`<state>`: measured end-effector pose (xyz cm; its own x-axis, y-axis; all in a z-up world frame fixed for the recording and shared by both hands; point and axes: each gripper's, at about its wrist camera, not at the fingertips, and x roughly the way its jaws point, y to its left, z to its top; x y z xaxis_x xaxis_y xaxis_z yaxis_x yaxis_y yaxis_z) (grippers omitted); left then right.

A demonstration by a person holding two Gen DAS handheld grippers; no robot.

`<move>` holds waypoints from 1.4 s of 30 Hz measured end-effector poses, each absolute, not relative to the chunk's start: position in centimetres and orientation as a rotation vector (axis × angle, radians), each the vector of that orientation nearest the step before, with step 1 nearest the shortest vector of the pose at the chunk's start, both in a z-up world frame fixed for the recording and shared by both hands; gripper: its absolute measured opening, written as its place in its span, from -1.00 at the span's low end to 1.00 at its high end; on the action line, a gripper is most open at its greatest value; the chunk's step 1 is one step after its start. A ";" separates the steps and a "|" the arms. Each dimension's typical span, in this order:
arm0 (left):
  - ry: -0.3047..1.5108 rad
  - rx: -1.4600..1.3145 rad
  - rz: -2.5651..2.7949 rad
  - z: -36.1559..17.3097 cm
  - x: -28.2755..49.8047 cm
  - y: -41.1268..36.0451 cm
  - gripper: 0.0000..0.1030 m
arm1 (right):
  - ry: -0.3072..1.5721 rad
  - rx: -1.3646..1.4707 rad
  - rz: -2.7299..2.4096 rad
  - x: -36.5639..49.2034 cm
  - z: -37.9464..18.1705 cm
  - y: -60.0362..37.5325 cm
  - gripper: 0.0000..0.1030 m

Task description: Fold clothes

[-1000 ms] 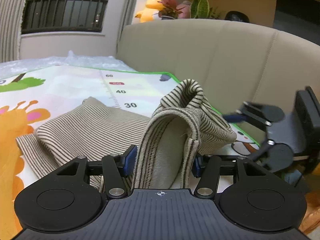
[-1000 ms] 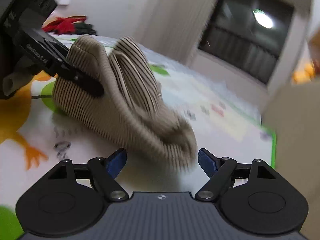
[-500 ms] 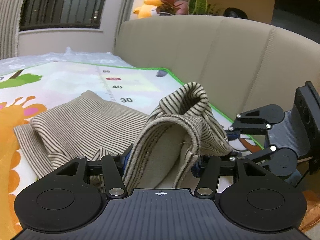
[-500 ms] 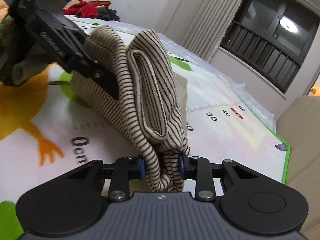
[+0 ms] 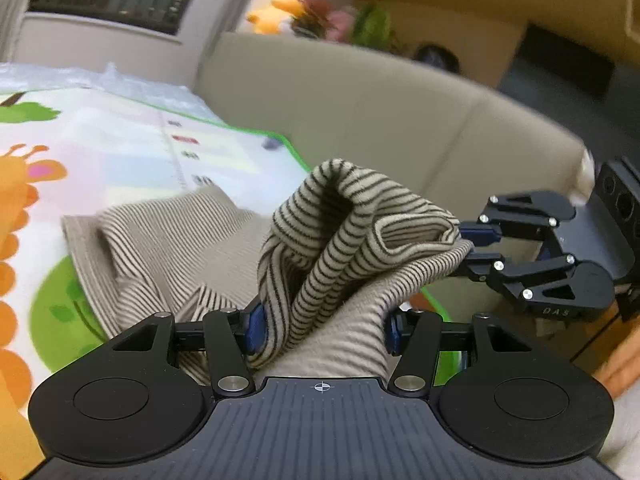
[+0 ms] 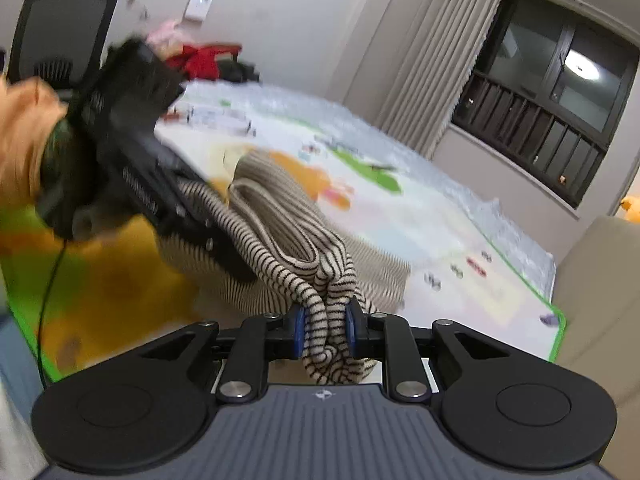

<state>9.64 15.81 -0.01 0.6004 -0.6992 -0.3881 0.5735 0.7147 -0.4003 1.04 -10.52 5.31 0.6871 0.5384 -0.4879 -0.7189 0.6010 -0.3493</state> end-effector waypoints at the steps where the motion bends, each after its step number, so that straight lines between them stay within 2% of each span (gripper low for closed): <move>1: 0.541 -0.257 -0.726 0.2 10.2 16.3 0.13 | 0.343 -0.548 0.746 2.0 5.7 -10.2 -0.64; 7: 0.459 -0.277 -0.530 1.6 15.0 18.9 0.13 | 0.351 -0.382 0.728 12.5 6.0 -8.3 -0.63; 11: 0.427 -0.322 -0.376 2.2 16.8 21.6 0.11 | 0.484 -0.306 0.667 20.0 2.5 -6.5 -0.57; 13: 0.407 -0.327 -0.370 2.9 16.4 22.3 0.16 | 0.543 -0.279 0.615 22.7 0.7 -5.9 -0.52; 14: 0.412 -0.319 -0.392 2.9 16.5 21.7 0.22 | 0.555 -0.250 0.594 23.2 -0.1 -6.0 -0.40; 16: 0.422 -0.301 -0.436 3.0 16.7 20.5 0.23 | 0.569 -0.171 0.539 24.1 -1.0 -6.4 0.03; 18: 0.432 -0.282 -0.479 3.0 16.9 19.3 0.23 | 0.587 -0.105 0.527 25.0 -1.5 -7.0 0.08; 22: 0.525 -0.249 -0.472 0.5 19.4 16.9 0.22 | 0.550 -0.099 0.513 24.9 -1.0 -7.7 0.08; 23: 0.549 -0.261 -0.457 -0.2 20.0 17.1 0.22 | 0.512 -0.109 0.502 24.2 -0.3 -7.8 0.00; 24: 0.571 -0.272 -0.442 -1.0 20.5 17.3 0.22 | 0.477 -0.107 0.507 23.6 0.6 -8.0 -0.25; 25: 0.583 -0.283 -0.433 -1.5 21.0 17.7 0.23 | 0.443 -0.097 0.521 23.2 1.6 -8.1 -0.35; 29: 0.600 -0.314 -0.410 -2.7 21.9 18.6 0.31 | 0.468 -0.023 0.615 23.8 2.9 -7.6 -0.35; 32: 0.607 -0.304 -0.376 -3.1 21.8 19.0 0.34 | 0.626 -0.045 0.584 26.2 -0.9 -5.6 -0.34; 35: 0.615 -0.319 -0.361 -3.0 21.8 19.3 0.35 | 0.616 0.012 0.559 26.9 -3.4 -6.1 -0.32; 37: 0.614 -0.305 -0.359 -2.8 21.9 19.0 0.36 | 0.619 0.045 0.554 26.8 -3.0 -6.7 -0.31; 42: 0.611 -0.299 -0.355 -2.8 21.7 18.9 0.39 | 0.533 -0.039 0.538 22.9 -0.7 -8.1 0.01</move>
